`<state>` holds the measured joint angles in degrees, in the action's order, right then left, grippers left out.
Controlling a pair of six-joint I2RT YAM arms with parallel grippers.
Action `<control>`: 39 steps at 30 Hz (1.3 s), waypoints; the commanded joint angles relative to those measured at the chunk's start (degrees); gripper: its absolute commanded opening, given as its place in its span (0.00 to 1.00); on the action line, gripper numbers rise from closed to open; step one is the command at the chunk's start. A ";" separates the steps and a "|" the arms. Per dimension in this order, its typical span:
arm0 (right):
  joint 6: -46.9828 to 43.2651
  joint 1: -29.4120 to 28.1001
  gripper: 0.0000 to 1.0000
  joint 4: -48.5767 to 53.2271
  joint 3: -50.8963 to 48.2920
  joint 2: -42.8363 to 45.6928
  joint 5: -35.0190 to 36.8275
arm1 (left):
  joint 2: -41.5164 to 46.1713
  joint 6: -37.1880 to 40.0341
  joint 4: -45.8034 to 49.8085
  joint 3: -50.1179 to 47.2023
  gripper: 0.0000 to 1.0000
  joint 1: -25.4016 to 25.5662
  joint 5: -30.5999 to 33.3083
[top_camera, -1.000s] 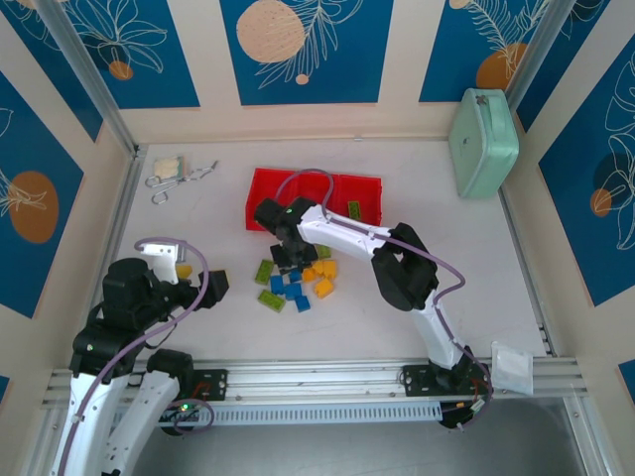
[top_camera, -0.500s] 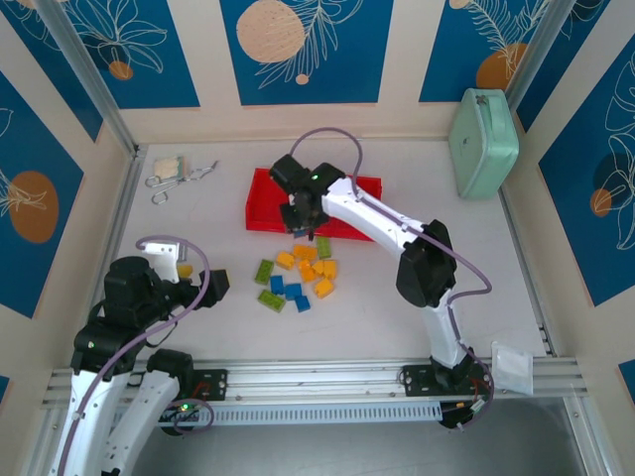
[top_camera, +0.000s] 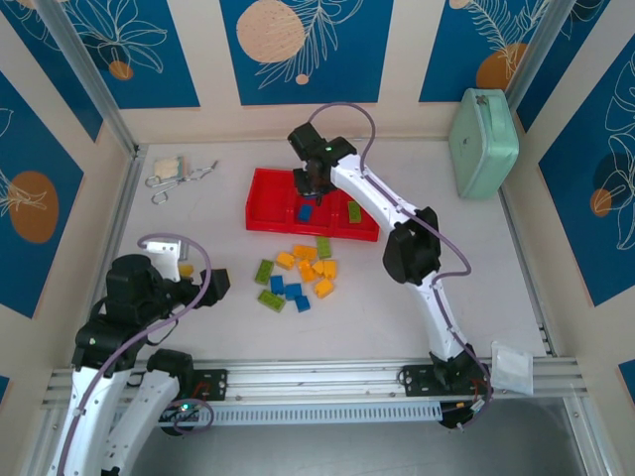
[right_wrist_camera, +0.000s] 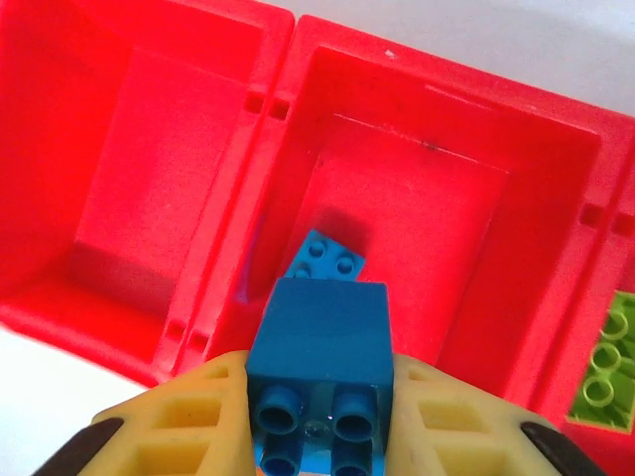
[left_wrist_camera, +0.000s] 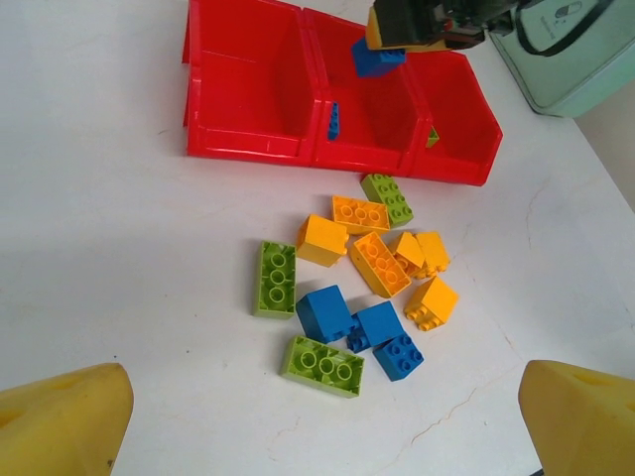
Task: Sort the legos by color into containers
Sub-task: Place the lego in the container, then pick up the lego from the center of the table.
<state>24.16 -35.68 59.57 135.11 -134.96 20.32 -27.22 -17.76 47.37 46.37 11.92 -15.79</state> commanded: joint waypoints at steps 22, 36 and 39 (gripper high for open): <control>0.66 1.15 0.66 -0.79 4.87 -3.91 -2.28 | -0.07 -0.28 -0.98 -0.58 0.99 0.16 0.06; 8.41 -7.62 0.90 -6.53 -26.83 18.89 -5.53 | -0.24 -0.30 -0.90 -0.49 0.99 0.03 0.81; 3.48 -9.80 0.91 -9.90 -34.64 22.72 -9.56 | -0.25 -0.26 -1.01 -0.58 0.99 0.08 0.41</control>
<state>29.98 -44.40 52.53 105.36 -114.87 15.75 -27.24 -17.76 47.35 46.37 11.92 -15.79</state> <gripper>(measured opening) 0.908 0.994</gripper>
